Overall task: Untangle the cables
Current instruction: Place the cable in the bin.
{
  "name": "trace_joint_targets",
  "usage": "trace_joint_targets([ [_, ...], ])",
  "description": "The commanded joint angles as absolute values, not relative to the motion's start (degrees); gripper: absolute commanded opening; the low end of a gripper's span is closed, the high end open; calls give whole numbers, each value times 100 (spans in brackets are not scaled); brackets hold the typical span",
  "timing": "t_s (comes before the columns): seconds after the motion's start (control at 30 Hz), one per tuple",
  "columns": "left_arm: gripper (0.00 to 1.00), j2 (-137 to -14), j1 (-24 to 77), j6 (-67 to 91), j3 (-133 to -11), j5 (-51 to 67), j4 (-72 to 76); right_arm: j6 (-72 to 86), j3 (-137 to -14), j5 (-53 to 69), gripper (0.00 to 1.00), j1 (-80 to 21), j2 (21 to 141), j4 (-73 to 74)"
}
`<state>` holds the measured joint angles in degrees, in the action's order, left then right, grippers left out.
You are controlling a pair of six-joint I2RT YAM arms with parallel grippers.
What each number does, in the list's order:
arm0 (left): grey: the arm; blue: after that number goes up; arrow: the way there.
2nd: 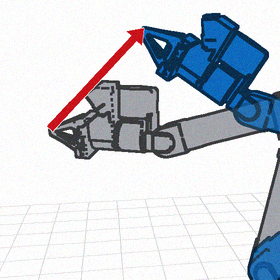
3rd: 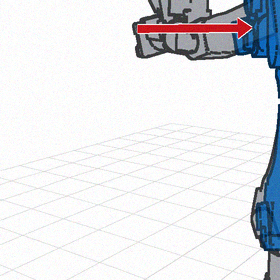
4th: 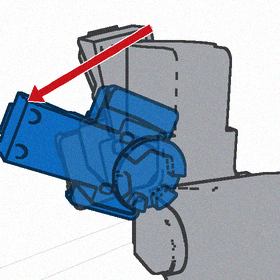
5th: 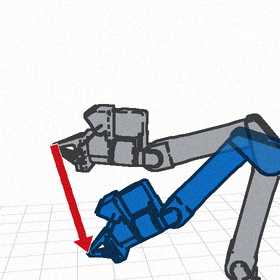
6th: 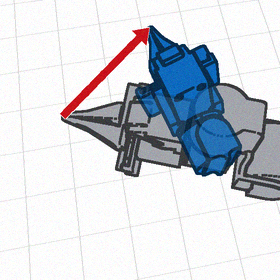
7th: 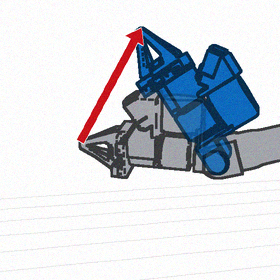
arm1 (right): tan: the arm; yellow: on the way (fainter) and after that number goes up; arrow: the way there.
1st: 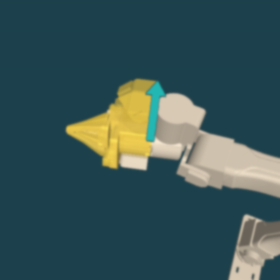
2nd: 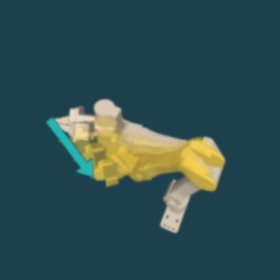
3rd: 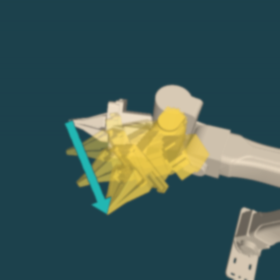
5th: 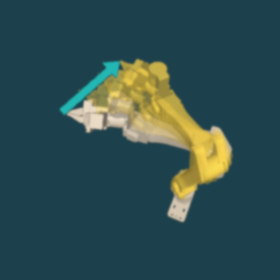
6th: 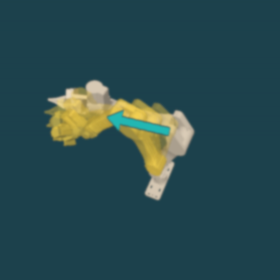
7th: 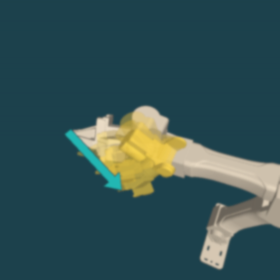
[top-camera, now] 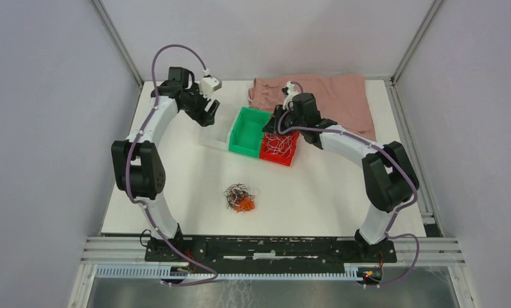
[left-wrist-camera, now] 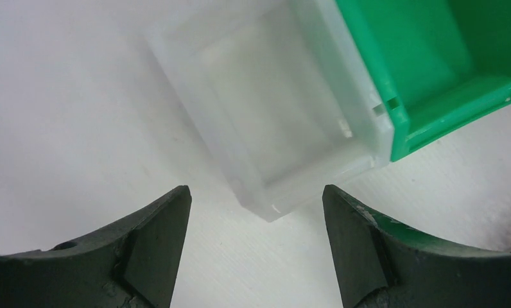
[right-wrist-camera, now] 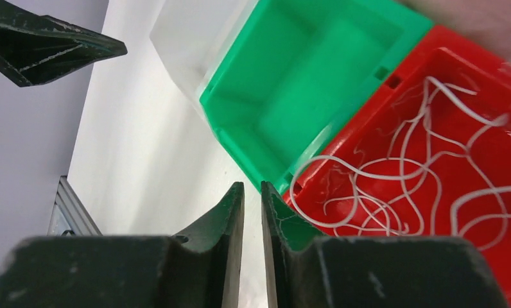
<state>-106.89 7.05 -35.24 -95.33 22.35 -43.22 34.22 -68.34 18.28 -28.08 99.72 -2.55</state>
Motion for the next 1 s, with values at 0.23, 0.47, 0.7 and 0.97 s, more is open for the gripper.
trace_joint_targets([
  [0.23,81,-10100,333,-3744,-8182,2013,-2755,3209,-7595,2000,13,-2801,10906,333],
  [0.47,80,-10121,299,-3994,-7781,1967,-2428,3096,-7524,1848,13,-2711,10898,459],
  [0.7,75,-10228,299,-4032,-7673,2082,-2275,3015,-7323,1882,13,-2574,10732,509],
  [0.97,68,-10274,299,-4153,-7446,2100,-2068,2978,-7194,2263,15,-2530,10600,378],
])
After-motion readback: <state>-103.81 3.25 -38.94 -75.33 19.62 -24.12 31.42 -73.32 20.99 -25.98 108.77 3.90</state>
